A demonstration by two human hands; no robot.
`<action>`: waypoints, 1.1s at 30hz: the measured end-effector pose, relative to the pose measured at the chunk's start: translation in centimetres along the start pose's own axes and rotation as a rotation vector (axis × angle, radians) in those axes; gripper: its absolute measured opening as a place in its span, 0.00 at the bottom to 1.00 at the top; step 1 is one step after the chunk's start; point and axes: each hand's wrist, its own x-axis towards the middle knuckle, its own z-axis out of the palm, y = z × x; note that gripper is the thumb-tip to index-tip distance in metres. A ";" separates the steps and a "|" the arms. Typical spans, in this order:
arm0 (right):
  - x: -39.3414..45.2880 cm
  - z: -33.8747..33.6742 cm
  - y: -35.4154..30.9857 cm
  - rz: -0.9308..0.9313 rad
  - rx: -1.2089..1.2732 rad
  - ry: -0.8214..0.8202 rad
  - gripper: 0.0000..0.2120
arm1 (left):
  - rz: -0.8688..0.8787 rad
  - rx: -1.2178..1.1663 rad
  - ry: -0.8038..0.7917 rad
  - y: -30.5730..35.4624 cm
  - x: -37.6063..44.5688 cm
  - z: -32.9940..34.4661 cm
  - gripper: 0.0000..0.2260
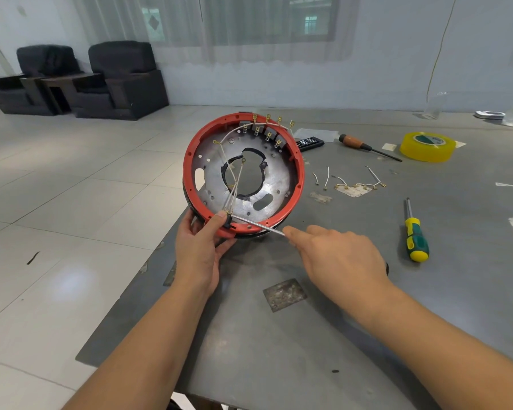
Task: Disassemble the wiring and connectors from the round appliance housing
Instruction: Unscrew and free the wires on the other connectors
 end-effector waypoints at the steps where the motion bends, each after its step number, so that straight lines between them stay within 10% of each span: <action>1: -0.1 -0.1 -0.2 -0.011 -0.031 -0.013 0.22 | 0.000 0.002 0.002 0.0 0.0 0.0 0.19; 16: -0.5 0.4 -0.4 -0.058 -0.044 0.052 0.39 | -0.001 -0.004 0.028 -0.2 0.3 0.1 0.19; 24: 0.0 1.3 0.6 -0.004 0.124 -0.014 0.13 | 0.000 -0.012 0.008 -0.3 0.4 -0.1 0.19; 33: 0.3 1.2 1.0 -0.040 0.148 -0.029 0.15 | 0.007 -0.011 -0.002 -0.3 0.5 -0.1 0.19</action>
